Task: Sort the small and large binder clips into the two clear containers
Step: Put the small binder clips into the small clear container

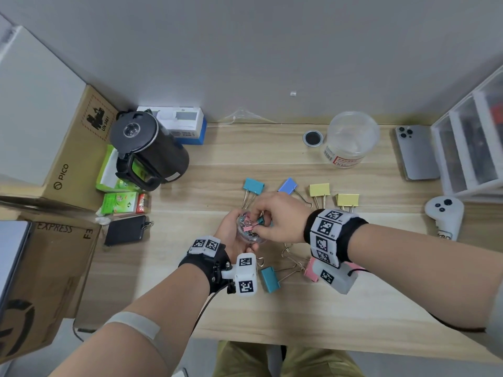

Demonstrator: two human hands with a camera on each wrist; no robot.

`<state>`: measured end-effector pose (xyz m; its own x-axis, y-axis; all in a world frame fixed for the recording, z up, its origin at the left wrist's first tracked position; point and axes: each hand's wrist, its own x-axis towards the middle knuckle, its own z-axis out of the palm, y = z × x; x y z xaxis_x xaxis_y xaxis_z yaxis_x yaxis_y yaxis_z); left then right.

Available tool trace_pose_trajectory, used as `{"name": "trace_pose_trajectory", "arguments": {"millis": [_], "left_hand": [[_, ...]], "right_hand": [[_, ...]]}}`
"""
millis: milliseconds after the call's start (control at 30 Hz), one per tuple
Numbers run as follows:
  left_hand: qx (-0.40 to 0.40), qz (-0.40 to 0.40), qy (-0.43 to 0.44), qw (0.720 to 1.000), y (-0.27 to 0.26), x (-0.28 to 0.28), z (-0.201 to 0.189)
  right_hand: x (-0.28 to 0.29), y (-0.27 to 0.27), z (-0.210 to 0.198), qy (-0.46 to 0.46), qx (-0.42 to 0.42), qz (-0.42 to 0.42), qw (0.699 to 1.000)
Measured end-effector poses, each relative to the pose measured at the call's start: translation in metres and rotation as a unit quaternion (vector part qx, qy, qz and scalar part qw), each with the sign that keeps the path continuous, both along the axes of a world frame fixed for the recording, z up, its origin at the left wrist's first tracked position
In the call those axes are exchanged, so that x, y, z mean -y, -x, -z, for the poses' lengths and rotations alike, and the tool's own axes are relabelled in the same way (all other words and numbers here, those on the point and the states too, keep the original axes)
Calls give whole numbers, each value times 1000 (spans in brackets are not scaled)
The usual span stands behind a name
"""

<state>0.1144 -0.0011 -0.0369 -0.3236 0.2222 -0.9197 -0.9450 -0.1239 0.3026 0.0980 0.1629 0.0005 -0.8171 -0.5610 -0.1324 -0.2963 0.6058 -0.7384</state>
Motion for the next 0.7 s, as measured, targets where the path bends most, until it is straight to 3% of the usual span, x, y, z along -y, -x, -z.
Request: {"name": "trace_pose_trajectory", "arguments": {"millis": [133, 400, 567, 700], "left_hand": [[7, -1, 8, 1000, 0, -3, 0], [10, -11, -12, 1000, 2, -7, -3], [3, -12, -19, 1000, 5, -1, -2], [-19, -25, -36, 999, 3, 4, 0]], "right_hand": [[-4, -4, -5, 25, -22, -8, 999], [3, -8, 3, -27, -84, -36, 995], [-1, -9, 4, 74, -86, 28, 993], [-9, 4, 5, -11, -44, 130, 990]]}}
